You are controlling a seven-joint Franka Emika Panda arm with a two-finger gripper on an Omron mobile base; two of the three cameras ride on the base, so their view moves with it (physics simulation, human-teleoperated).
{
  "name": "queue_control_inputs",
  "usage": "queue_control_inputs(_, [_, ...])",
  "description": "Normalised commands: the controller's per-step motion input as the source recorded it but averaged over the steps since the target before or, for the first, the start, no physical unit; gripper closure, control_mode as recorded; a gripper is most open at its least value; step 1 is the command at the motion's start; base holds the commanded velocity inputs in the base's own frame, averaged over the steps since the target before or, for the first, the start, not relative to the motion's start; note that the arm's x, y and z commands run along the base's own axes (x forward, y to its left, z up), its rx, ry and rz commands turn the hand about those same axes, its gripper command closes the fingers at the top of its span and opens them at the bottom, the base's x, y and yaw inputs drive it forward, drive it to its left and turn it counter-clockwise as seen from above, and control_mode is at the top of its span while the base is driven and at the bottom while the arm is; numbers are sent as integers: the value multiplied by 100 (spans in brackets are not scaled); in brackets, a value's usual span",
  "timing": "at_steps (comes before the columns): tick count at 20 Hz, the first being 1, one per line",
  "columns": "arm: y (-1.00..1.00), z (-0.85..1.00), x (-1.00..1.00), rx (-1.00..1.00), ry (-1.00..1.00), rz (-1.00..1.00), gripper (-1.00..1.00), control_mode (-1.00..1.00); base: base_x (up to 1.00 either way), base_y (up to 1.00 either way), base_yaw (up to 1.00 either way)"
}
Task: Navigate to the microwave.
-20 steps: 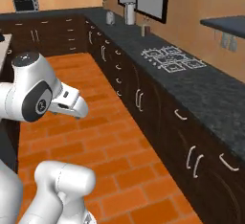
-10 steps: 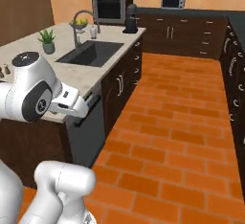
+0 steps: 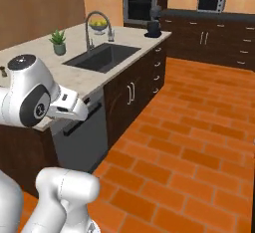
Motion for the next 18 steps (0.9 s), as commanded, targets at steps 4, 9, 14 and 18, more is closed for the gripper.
queue_control_inputs(4, [0,0,0,0,0,0,-100,100,100,-100,0])
queue_control_inputs(9, [0,0,0,0,0,0,-100,100,100,-100,2])
queue_control_inputs(14, [0,0,0,0,0,0,-100,100,100,-71,1])
queue_control_inputs(18, [0,0,0,0,0,0,-100,100,100,-31,0])
